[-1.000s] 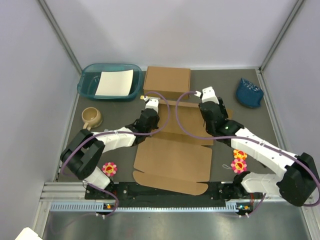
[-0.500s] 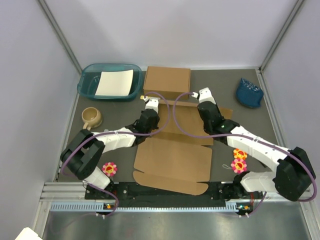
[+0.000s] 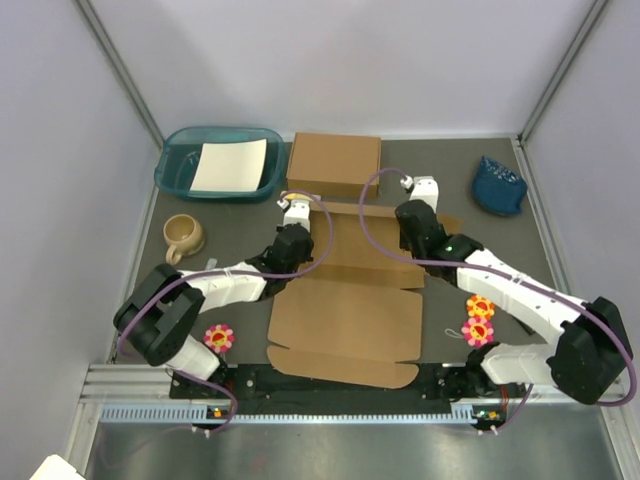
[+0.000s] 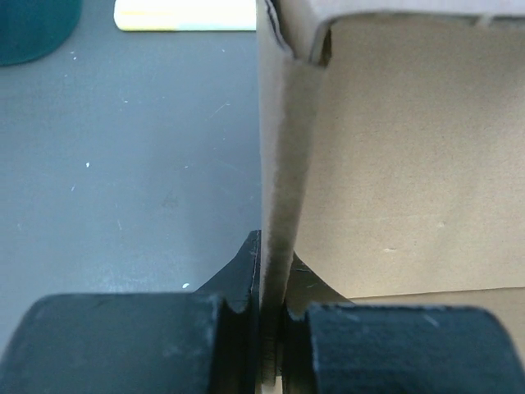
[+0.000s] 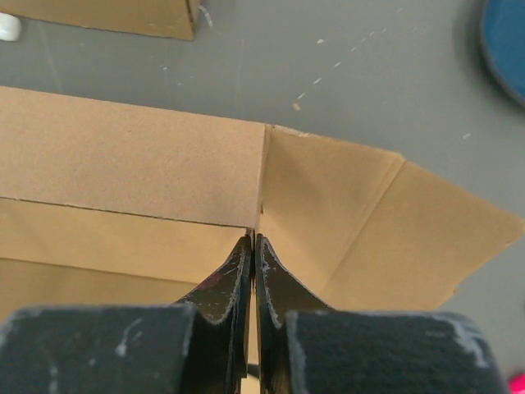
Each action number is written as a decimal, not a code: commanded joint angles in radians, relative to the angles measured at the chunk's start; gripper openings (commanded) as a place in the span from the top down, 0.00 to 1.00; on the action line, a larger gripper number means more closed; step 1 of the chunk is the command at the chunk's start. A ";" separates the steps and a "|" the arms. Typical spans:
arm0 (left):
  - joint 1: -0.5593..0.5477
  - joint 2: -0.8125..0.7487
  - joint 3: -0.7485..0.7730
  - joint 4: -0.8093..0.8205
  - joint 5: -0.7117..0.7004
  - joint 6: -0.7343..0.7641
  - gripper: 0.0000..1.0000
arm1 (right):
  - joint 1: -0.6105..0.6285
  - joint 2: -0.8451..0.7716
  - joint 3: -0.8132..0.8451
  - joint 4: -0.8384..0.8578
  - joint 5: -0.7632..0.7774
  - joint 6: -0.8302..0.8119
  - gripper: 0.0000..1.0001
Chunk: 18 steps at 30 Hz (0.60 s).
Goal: Fold the paper box
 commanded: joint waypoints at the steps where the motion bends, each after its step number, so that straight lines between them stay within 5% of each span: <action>1: -0.004 -0.022 -0.043 0.013 -0.022 -0.033 1.00 | -0.012 -0.032 -0.014 0.006 -0.177 0.317 1.00; 10: -0.004 -0.017 -0.076 0.036 -0.028 -0.073 1.00 | -0.053 -0.184 -0.237 0.213 -0.290 0.600 0.99; 13: -0.004 -0.016 -0.076 0.035 -0.027 -0.073 1.00 | -0.058 -0.195 -0.236 0.197 -0.288 0.560 0.88; 18: -0.004 -0.029 -0.073 0.014 -0.045 -0.073 1.00 | -0.056 -0.210 -0.136 0.014 -0.251 0.404 0.50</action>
